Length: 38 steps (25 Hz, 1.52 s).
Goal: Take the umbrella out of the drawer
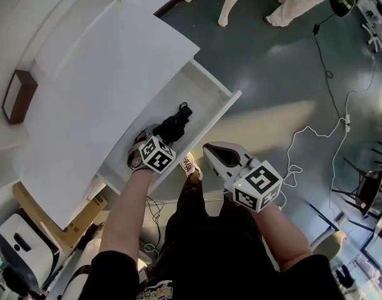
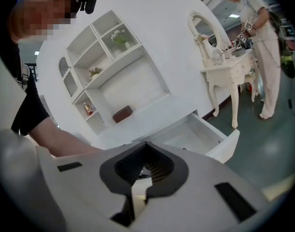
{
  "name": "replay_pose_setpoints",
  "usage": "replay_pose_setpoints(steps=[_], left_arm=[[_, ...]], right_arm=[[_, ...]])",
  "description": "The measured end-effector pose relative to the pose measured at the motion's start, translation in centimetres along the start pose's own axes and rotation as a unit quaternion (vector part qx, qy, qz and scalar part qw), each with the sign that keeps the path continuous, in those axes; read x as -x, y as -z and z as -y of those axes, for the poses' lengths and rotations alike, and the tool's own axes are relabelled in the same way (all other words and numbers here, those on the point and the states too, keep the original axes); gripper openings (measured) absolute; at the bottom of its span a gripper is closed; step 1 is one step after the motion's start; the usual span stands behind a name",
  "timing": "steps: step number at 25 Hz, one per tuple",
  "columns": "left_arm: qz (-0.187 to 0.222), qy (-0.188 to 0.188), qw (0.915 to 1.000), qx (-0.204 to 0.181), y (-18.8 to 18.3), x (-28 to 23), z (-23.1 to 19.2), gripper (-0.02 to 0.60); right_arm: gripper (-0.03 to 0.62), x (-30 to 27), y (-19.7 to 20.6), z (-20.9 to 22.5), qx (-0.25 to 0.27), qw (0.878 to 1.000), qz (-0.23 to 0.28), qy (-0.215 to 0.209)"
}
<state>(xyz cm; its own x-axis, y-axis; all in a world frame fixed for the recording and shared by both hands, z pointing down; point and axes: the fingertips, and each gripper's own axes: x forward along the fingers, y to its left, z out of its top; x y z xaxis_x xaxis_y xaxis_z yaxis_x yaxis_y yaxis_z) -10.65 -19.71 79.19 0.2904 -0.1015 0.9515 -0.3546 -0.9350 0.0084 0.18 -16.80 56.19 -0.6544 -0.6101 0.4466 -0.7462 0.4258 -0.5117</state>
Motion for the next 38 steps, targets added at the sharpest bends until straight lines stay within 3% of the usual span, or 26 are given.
replay_pose_setpoints(steps=[13,26,38], left_arm=[[-0.017,0.029,0.9994,0.003,0.1,-0.7,-0.2,0.288],[-0.004,-0.006,0.9997,-0.023,-0.1,0.3,0.5,0.261],[0.06,-0.057,0.9966,0.004,-1.6,5.4,0.5,0.258]], right_arm=[[0.002,0.9,0.4,-0.1,0.002,1.0,-0.003,-0.001],[0.002,2.7,-0.2,0.3,0.017,1.0,-0.006,-0.005],[0.002,3.3,-1.7,-0.9,0.043,0.999,-0.003,-0.025]])
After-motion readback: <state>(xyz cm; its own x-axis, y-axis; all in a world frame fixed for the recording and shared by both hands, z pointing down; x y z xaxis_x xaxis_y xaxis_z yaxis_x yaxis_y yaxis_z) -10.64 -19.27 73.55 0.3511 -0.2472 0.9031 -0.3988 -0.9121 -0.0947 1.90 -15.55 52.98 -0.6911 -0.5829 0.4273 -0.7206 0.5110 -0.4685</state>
